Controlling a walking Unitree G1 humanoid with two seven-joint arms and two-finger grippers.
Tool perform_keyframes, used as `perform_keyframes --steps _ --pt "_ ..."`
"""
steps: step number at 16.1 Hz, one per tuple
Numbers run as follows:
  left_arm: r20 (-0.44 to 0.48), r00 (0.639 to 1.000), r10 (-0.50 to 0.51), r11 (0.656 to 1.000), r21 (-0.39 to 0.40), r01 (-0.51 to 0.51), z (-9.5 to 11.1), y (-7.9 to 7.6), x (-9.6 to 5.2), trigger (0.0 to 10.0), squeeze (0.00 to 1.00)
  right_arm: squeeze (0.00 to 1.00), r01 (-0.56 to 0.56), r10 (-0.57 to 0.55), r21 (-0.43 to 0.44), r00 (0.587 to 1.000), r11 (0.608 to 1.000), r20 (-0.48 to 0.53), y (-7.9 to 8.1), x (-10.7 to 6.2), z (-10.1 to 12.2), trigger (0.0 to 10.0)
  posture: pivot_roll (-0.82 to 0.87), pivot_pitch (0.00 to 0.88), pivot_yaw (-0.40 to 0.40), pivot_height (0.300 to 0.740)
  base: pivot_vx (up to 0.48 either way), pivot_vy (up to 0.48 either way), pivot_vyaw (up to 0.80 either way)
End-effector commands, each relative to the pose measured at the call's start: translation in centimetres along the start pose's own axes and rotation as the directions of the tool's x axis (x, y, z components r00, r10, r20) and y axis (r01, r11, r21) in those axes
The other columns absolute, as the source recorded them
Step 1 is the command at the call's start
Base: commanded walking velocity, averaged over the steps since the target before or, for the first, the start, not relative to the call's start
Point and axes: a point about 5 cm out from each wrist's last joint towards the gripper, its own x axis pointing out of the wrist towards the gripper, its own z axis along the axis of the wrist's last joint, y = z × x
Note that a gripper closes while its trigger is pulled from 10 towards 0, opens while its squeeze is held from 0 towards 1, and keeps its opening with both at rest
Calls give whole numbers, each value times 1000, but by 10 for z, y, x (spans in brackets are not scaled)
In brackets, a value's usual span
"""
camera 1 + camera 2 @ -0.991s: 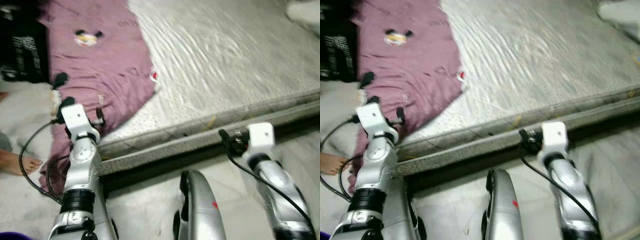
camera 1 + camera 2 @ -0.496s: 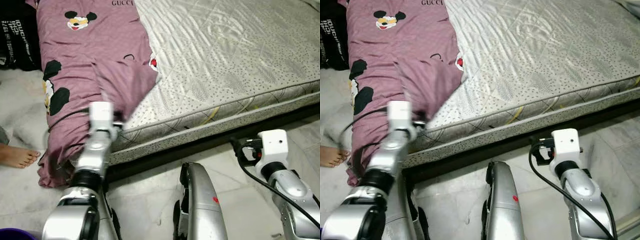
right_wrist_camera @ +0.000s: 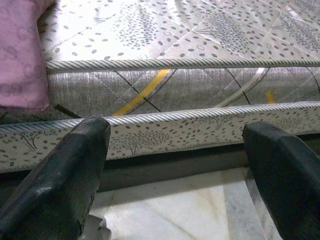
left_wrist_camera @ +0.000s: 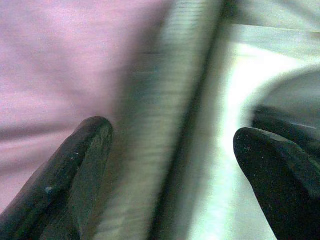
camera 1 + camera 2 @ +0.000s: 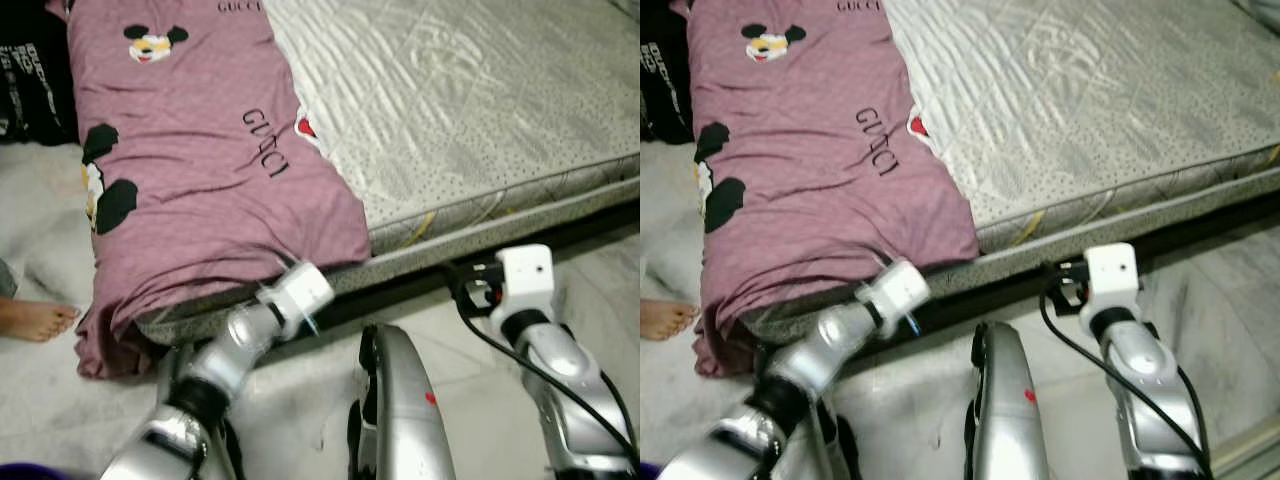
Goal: Clean up the room
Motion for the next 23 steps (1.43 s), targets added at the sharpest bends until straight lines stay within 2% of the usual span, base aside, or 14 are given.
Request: perform_keyframes --steps 1,3,7,8,9,10,11,13,14,15,16,18,20,23 --pt "13 992 -122 992 42 121 2 -21 1 10000 0 0 9 -9 2 1000 1000 -14 1 3 -5 10000 -242 162 -31 524 0 0 0" --pt "13 988 -152 982 111 150 2 -23 0 10000 0 0 18 -18 11 1000 1000 -5 3 6 -4 10000 -235 149 -19 524 0 0 0" --pt "196 980 12 995 90 -31 38 9 0 10000 0 0 29 -30 29 999 999 17 7 13 -4 10000 -215 126 0 524 0 0 0" --pt "293 945 141 983 72 -169 57 29 -3 10000 0 0 36 -36 33 999 999 27 9 15 -3 10000 -210 122 4 524 0 0 0" --pt "344 904 256 962 5 -274 68 47 -8 10000 0 0 39 -40 36 999 999 34 9 15 -2 10000 -210 122 6 524 0 0 0" --pt "353 863 362 930 -77 -359 73 66 -13 10000 0 0 48 -49 38 998 998 41 9 15 -2 10000 -213 125 9 524 0 0 0" --pt "347 855 384 922 -88 -378 73 71 -14 10000 0 0 50 -52 38 998 998 42 8 15 -2 10000 -213 125 9 524 0 0 0" --pt "284 835 471 882 -143 -449 68 88 -17 10000 0 0 61 -62 40 997 997 42 7 9 -3 10000 -224 142 10 524 0 0 0" --pt "239 817 525 850 -197 -488 63 97 -18 10000 0 0 63 -65 39 997 997 39 6 6 -3 10000 -235 155 9 524 0 0 0" --pt "144 804 576 807 -253 -533 51 106 -19 10000 0 0 65 -66 34 997 997 36 5 3 -4 10000 -250 170 6 524 0 0 0" --pt "114 804 583 798 -266 -541 47 108 -18 10000 0 0 66 -67 33 997 997 34 4 2 -4 10000 -250 170 6 524 0 0 0" --pt "-46 809 586 758 -323 -567 25 115 -17 10000 0 0 67 -67 13 997 998 25 1 -3 -4 10000 -273 197 0 524 0 0 0" --pt "-123 793 597 716 -366 -595 15 121 -19 10000 0 0 68 -68 -8 998 998 15 -5 -9 -4 10000 -299 223 -12 524 0 0 0" --pt "-211 836 507 760 -348 -549 3 111 -12 10000 0 0 64 -64 -25 998 998 1 -8 -16 -4 10000 -317 242 -26 524 0 0 0"
